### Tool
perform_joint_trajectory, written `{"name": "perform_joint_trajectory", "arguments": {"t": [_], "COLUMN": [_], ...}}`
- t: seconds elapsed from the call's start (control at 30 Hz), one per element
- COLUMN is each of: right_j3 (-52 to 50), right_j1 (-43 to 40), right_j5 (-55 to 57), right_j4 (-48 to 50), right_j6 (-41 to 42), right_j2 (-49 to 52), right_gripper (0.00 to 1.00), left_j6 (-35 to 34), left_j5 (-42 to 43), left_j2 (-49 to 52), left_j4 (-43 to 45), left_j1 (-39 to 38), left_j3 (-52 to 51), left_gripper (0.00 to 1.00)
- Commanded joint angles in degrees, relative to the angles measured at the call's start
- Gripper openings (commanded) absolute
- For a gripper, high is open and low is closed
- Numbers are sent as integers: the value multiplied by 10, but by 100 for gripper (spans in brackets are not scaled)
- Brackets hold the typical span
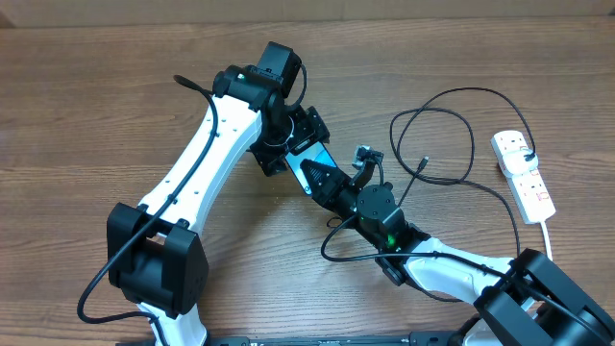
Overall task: Plug charger to phone and switch on socket
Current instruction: 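Open the left gripper and pull it back from the phone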
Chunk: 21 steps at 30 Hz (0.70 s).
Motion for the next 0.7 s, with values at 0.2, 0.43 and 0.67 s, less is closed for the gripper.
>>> {"name": "perform_joint_trajectory", "arguments": {"t": [0.2,0.43,0.67], "right_j3": [14,13,13], "right_j1": [2,2,2], "right_j5": [-11,-18,-59], "right_j4": [-1,-12,-13], "right_j6": [-10,-100,-227], "right_j2": [-6,-6,-6], "right_gripper": [4,4,4], "left_j6": [57,141,218], "left_j5": [-4,10,8], "left_j2": [-9,-75,-176], "left_j4": [12,-10,-47], "left_j1": [38,87,119], "left_j3": [13,17,17], "left_gripper": [92,93,94]}}
